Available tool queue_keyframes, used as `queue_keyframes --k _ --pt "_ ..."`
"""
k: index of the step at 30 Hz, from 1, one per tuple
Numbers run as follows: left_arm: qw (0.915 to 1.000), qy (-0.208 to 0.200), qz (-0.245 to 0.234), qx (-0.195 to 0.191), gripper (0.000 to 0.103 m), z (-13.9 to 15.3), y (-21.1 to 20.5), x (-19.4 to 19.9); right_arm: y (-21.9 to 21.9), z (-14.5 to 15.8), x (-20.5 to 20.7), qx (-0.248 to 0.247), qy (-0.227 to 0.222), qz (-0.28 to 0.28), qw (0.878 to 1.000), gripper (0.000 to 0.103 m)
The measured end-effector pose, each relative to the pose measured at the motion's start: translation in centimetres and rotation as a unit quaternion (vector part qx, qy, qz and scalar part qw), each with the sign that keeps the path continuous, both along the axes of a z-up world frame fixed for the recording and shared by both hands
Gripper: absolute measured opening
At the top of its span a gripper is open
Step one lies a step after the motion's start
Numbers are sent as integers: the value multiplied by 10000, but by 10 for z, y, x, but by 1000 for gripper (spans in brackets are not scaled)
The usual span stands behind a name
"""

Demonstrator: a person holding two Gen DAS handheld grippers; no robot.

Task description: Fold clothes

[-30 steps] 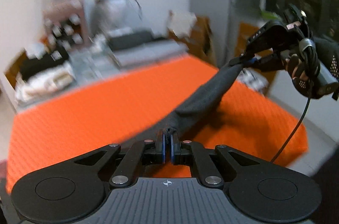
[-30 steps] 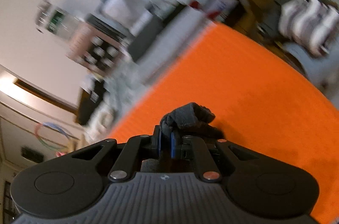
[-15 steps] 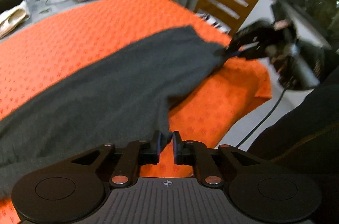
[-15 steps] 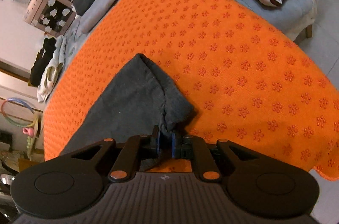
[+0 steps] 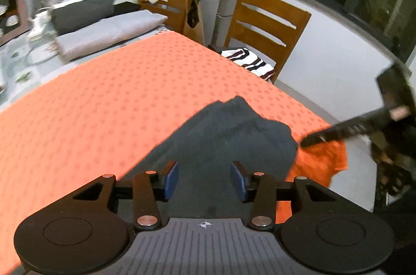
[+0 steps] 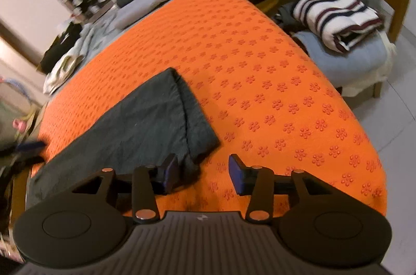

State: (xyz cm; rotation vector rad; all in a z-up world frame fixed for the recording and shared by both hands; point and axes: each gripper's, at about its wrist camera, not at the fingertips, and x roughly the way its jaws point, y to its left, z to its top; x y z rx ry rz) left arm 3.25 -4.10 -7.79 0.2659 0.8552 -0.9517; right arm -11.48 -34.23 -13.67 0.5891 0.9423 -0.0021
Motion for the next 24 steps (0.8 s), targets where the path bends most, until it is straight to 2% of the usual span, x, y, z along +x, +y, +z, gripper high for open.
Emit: queue_keyframes --k 9,13,18,19,20,21,24 --pt "9983 -59 -555 185 48 -33 -89 36 -2 -6 -14 -58 -106 464 9988 50" --pt "9959 -128 -848 271 48 -44 -112 41 -5 -7 -20 -90 -88 344 9993 51" --pt "9943 -198 -989 340 48 -55 -126 50 -4 -10 -28 -88 -79 222 9997 55" --pt "9939 -215 -1024 344 41 -57 -128 51 -3 -11 -30 -78 -62 193 9998 55" --pt "9933 -233 -1084 337 25 -58 -129 52 -2 -11 -31 -66 -57 153 9998 55" --pt "9928 -298 -1120 303 4 -58 -129 51 -1 -12 -32 -54 -56 110 9999 55" --pt "9927 -530 -1078 75 3 -47 -125 49 3 -12 -33 -41 -66 5 10000 55"
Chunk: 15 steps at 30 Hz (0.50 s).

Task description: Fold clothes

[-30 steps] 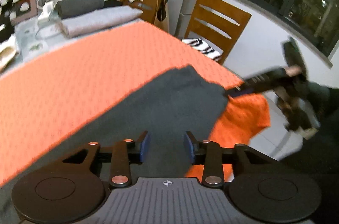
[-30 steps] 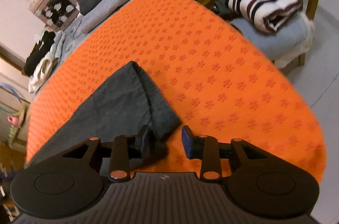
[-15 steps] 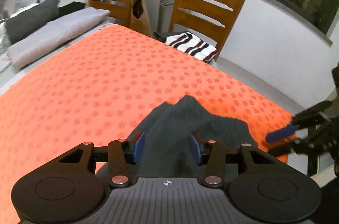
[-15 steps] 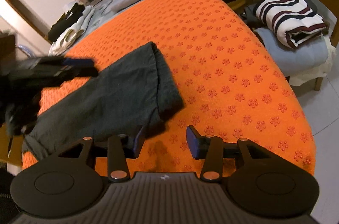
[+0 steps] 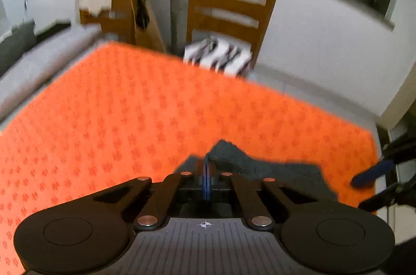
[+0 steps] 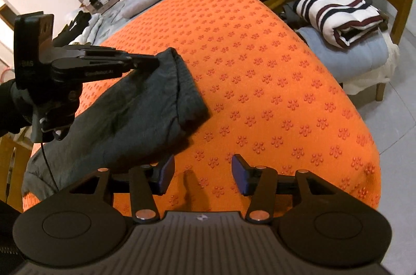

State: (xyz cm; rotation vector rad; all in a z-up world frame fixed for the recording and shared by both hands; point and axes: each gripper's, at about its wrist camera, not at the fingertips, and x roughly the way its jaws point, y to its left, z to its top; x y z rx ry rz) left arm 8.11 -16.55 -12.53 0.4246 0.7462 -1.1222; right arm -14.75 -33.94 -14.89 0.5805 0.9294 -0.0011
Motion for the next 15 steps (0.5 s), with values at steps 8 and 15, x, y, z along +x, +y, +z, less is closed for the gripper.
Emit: queue_keyframes --k 8,15 --pt "9997 -62 200 140 16 4 5 17 5 4 6 122 -173 -242 9995 55" --pt "9994 269 -4 195 47 -5 10 33 0 -4 24 1042 -285 -755 9913 57"
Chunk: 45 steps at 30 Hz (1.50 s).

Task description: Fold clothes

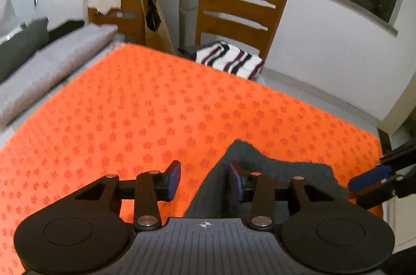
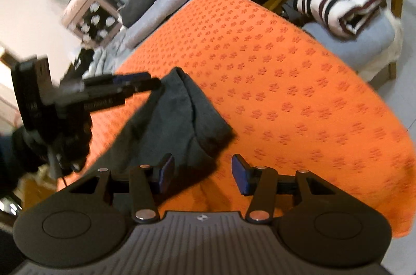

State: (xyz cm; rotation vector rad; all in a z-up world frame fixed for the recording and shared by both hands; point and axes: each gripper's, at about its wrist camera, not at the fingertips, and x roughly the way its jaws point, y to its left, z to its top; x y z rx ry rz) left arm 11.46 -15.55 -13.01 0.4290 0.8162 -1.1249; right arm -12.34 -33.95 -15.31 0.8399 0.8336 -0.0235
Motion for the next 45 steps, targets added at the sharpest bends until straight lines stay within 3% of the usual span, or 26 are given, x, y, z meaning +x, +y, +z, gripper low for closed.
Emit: queue_keyframes --k 6,8,10,11,17,22,26,32,38,40,45 --pt "9976 571 -333 208 44 -17 -3 2 2 -17 11 697 93 -286 9971 55" --pt "9974 516 -436 244 36 -20 -3 0 3 -23 15 843 178 -337 9957 44" --pt "9976 490 -450 190 9 -19 -1 0 3 -28 17 972 215 -425 9941 28" --pt "9976 541 -423 116 8 -17 0 1 2 -30 16 1022 190 -502 9933 11" --pt "9967 571 -231 -521 7 19 -1 2 -4 -16 9 919 -175 -823 9922 8" --pt "9941 551 -210 -911 7 45 -25 6 -25 10 5 673 -519 -1079 9905 8" --pt "9928 529 -394 -996 7 50 -61 7 -55 21 -1 406 -608 -1264 9893 8" --pt "9946 466 -565 -738 8 23 -110 5 -100 8 -8 213 -348 -1406 9892 8" --pt "9966 632 -430 -298 14 -11 -126 12 -110 -21 0 112 24 -1229 9924 10" --pt "9957 844 -259 -279 26 -12 -123 20 -108 -25 3 31 133 -1190 9928 16" --pt "9946 867 263 -502 40 9 -91 34 -107 -15 4 -463 311 -1159 9917 52"
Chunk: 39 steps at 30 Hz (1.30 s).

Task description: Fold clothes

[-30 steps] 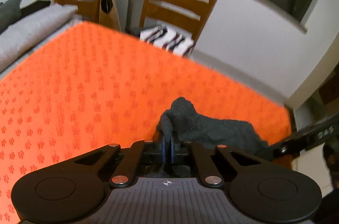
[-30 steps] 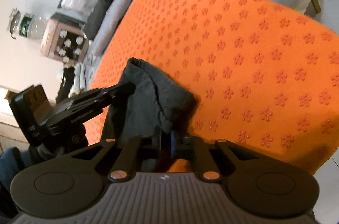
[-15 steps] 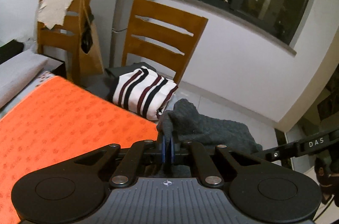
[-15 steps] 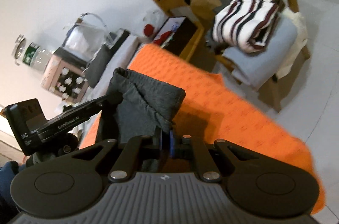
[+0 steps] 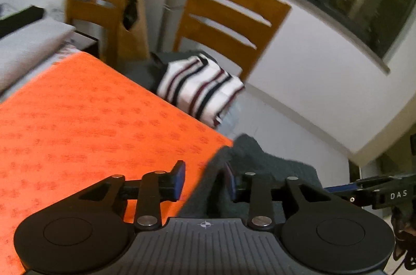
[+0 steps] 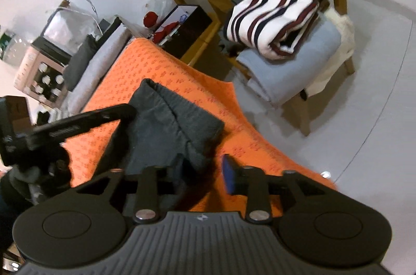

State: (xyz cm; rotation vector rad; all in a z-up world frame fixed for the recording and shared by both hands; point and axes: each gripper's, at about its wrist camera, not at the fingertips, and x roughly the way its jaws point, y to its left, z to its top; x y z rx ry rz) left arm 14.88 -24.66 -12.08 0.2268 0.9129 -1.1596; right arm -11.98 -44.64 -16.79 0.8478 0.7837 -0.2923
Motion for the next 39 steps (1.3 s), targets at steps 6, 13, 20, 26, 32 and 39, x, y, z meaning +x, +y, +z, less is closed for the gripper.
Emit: queue_keyframes --k 6,13,20,26,32,39 --pt "9961 -57 878 -68 43 35 67 3 10 39 1 -582 35 752 9955 63" --pt "9762 -178 2163 -43 46 65 162 -14 34 83 19 -894 -59 1833 9790 72" --pt "9379 -371 3449 73 59 75 250 -65 89 121 46 -1391 -458 3221 9353 96" --pt "9118 -446 4075 252 67 76 307 -108 139 136 75 -1471 -579 3884 9078 100" --pt "8795 -439 4716 452 69 73 367 -143 186 136 94 -1344 -603 4333 8891 100" --pt "8381 -356 5407 625 70 65 446 -168 246 127 109 -1315 -538 4786 8665 100"
